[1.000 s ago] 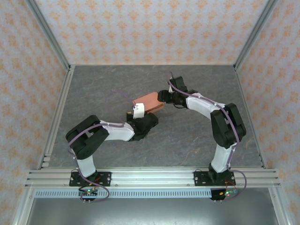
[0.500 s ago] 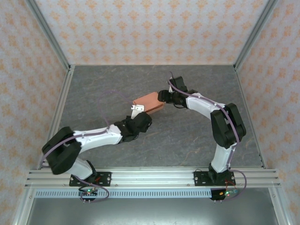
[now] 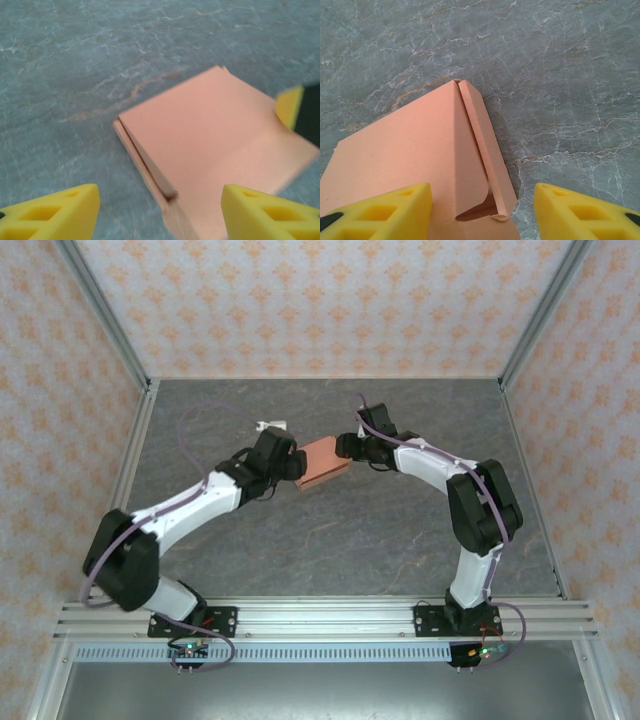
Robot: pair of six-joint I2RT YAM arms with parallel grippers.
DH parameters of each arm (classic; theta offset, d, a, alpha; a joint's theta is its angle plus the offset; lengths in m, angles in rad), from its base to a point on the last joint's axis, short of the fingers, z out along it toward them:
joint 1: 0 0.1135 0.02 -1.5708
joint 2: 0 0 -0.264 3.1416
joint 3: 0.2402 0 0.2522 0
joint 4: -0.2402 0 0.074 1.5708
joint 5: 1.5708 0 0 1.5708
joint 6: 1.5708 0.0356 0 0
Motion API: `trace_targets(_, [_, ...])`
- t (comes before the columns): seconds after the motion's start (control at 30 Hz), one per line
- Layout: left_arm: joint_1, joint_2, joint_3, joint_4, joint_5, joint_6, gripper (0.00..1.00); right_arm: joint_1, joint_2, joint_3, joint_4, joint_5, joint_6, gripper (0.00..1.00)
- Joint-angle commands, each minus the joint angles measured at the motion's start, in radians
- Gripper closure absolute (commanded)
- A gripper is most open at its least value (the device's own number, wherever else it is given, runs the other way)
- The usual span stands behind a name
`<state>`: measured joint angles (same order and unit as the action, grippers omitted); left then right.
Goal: Fold the paper box
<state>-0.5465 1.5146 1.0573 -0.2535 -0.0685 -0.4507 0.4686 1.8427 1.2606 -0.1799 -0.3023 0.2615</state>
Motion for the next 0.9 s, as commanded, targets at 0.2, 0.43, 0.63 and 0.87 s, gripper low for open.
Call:
trace_targets(0.2, [0.029,0.229,0.069,0.017,0.035,0.017,0.34,0.007,0.054,0.022,-0.018,0.071,-0.042,0.44])
trace_targets(0.43, [0.027,0.262,0.015,0.064,0.039,0.003,0.34,0.007,0.086,-0.001,-0.012,0.058,-0.049,0.45])
trace_targets(0.63, [0.027,0.285,0.027,0.057,0.023,0.017,0.34,0.007,0.103,0.035,-0.059,0.075,-0.085,0.45])
trace_targets(0.87, [0.026,0.301,-0.019,0.109,0.037,-0.013,0.34,0.008,0.114,0.011,-0.042,0.069,-0.086,0.46])
